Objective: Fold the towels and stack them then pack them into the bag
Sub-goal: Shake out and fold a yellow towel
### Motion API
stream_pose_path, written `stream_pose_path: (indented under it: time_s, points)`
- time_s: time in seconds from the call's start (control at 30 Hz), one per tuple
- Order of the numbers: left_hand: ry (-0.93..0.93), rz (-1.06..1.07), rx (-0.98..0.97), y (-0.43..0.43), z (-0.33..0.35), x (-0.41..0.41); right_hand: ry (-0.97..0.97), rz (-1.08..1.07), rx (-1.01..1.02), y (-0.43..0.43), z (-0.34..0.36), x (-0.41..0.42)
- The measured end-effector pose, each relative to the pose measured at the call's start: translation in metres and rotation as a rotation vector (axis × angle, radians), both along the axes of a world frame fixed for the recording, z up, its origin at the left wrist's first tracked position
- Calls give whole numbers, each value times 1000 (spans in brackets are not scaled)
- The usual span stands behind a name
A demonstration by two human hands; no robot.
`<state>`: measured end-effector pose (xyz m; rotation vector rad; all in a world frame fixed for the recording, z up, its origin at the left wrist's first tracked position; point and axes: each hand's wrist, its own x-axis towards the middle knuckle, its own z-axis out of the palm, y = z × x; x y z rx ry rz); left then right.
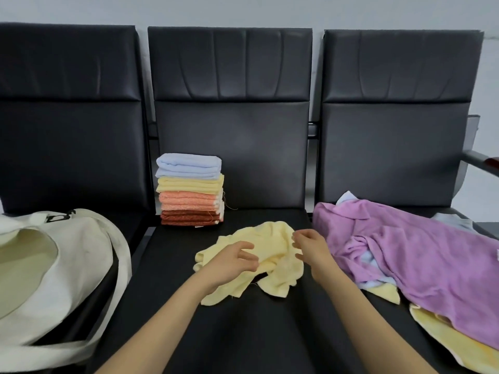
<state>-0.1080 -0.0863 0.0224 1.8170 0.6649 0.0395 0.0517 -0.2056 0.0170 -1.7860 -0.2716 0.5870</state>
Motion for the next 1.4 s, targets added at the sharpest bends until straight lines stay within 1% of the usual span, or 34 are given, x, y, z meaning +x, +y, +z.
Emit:
stream_pose_path:
  time_s: [0.07, 0.1, 0.13, 0.2, 0.27, 0.37, 0.43, 0.53, 0.6, 0.63, 0.7, 0.73, 0.8, 0.83, 0.9, 0.97, 1.07, 1.1, 1.13, 1.17, 1.23, 1.3, 1.33, 1.37, 1.4]
  points:
    - [101, 15, 230, 8, -14, -8, -60, 236, -97, 5, -8, -10]
    - [146, 15, 346, 12, -21, -12, -115, 367, -178, 8, -12, -15]
    - [185, 16, 419, 17, -28, -17, -189, 496, -282, 11, -18, -21]
    - [220, -1, 463, 23, -39, -24, -338, 672, -441, 16, -30, -32]
    - [233, -22, 495, 26, -43, -27, -494, 709, -544, 17, -40, -38]
    - [253, -25, 598, 26, -44, -25, -703, 674, -605, 16, -48, -41]
    - [281, -33, 675, 28, -44, -25, -773, 614, -627, 15, -50, -40]
    - [289, -52, 735, 35, -48, -27, -800, 575, -671, 14, -54, -28]
    - [251, -6, 683, 41, -46, -27, -790, 550, -687, 14, -53, -18]
    - [207, 57, 628, 43, -42, -27, -786, 522, -679, 13, -51, -13]
    - [62, 221, 487, 48, -31, -27, -787, 476, -648, 11, -47, -3]
    - [-17, 287, 427, 50, -25, -28, -779, 485, -624, 8, -45, 1]
    - [-116, 341, 351, 49, -17, -29, -720, 571, -550, 2, -45, 7]
    - [-145, 344, 318, 48, -15, -30, -677, 627, -520, -2, -46, 7]
    - [-201, 340, 205, 44, -15, -28, -661, 723, -570, -5, -48, 2]
    - [-262, 342, 32, 39, -13, -25, -754, 737, -663, -2, -51, -7]
    - [-306, 280, -183, 32, -5, -23, -1003, 645, -715, 8, -50, -15]
    - [-317, 255, -239, 29, -2, -23, -1034, 596, -689, 11, -49, -15]
    - [-327, 236, -289, 28, 3, -25, -984, 533, -607, 12, -47, -14]
    - [-335, 217, -329, 27, 6, -27, -859, 460, -482, 12, -43, -13]
    - [-317, 161, -356, 31, 12, -30, -580, 334, -221, 10, -31, -10]
    - [-223, 70, -289, 37, 15, -35, -416, 260, -49, 6, -17, -5]
    - [-141, 16, -217, 40, 16, -38, -382, 266, -6, 3, -12, -2]
    - [-36, -42, -99, 44, 14, -40, -391, 308, -4, 0, -8, 1]
    - [86, -92, 47, 45, 12, -42, -444, 391, -66, -4, -6, 4]
